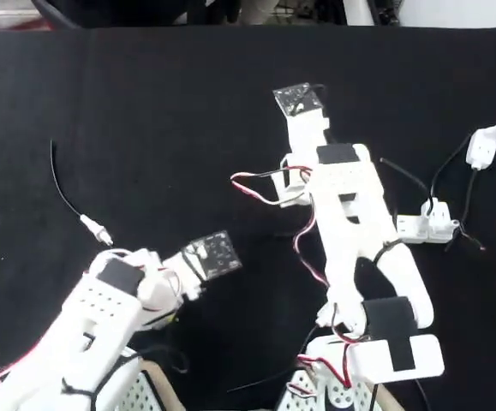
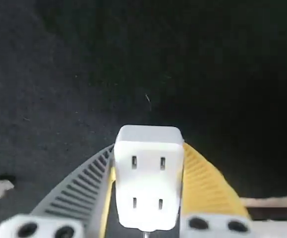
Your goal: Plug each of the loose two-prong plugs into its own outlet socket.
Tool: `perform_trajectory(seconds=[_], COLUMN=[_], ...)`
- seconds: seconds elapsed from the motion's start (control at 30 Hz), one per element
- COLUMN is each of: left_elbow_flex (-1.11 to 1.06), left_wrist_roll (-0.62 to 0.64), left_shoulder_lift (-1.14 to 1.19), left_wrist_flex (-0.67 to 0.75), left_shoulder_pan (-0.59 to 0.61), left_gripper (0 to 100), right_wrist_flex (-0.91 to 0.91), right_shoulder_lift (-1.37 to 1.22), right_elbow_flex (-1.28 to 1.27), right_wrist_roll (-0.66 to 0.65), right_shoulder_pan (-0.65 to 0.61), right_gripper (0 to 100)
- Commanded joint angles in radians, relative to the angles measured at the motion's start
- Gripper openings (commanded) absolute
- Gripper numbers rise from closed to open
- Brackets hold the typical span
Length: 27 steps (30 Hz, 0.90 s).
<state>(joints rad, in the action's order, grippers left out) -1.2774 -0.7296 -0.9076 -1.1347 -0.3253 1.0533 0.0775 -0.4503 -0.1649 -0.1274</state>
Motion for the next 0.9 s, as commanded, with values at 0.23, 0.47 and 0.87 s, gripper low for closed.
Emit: perform_trajectory(seconds=[0.23,0.47,0.87], left_elbow_flex=[0.087,0.335,-0.081], left_wrist_roll=[-0.026,0.028,0.032], left_shoulder_lift=[-0.164,-0.44,-0.905], left_wrist_flex=[-0.12,-0.339,-0.25], left_shoulder_pan=[0.047,0.367,1.03], left_gripper=[45,40,27], right_wrist_flex=[-0.003,-0.003,-0.034], right_shoulder_lift=[0.045,0.044,-0.025], right_elbow_flex=[0.044,0.044,0.13], right_wrist_roll=[0.006,0.048,0.071], right_shoulder_pan=[-0.018,-0.052,-0.433], right_gripper=[5.2,5.3,5.4])
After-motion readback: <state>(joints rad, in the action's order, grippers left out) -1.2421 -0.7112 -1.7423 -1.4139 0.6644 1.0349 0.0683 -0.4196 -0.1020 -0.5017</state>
